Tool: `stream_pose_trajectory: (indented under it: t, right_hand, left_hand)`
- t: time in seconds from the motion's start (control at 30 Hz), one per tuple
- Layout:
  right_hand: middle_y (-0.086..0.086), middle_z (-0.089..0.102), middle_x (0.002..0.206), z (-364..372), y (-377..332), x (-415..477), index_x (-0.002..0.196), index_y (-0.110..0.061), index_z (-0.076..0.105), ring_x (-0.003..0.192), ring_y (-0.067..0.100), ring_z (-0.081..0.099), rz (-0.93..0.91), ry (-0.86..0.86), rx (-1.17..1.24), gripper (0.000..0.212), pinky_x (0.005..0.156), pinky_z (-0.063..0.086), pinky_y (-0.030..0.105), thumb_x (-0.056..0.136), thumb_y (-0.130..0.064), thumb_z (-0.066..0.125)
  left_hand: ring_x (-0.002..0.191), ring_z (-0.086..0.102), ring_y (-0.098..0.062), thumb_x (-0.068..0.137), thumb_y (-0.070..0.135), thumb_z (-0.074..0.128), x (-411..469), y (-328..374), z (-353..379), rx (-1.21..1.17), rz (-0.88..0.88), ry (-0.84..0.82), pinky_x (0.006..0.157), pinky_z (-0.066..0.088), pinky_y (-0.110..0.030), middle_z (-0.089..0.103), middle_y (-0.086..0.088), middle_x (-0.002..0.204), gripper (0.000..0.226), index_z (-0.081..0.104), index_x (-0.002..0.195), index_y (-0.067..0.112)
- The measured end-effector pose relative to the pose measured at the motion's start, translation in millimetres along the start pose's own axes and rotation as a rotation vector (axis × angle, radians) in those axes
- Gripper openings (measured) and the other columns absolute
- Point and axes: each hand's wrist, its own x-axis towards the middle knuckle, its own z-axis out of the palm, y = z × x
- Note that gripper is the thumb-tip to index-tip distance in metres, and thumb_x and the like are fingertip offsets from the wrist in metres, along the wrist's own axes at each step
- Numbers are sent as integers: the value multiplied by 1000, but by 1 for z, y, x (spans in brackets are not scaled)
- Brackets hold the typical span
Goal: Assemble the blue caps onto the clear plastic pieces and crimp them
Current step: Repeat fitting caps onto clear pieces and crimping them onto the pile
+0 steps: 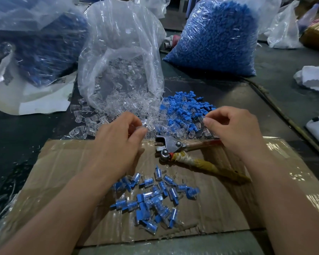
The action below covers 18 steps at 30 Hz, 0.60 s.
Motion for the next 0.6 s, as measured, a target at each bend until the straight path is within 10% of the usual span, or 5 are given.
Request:
stream_pose_trajectory:
  t: [0.3, 0.6]
  right_hand:
    - [-1, 56, 103, 30, 0, 8, 107, -23, 66, 100, 17, 47, -64, -203, -287, 30, 84, 37, 32, 87, -43, 54]
    - [-6, 50, 93, 30, -2, 9, 95, -22, 67, 100, 18, 48, -78, -198, -339, 18, 87, 39, 35, 83, -33, 61]
  left_hand:
    - [67, 55, 7, 73, 33, 64, -5, 6, -2, -154, 43, 56, 53, 45, -9, 55, 12, 61, 14, 50, 70, 34]
    - [50, 51, 4, 75, 20, 71, -5, 9, -1, -279, -44, -31, 47, 42, -6, 56, 6, 59, 14, 59, 70, 25]
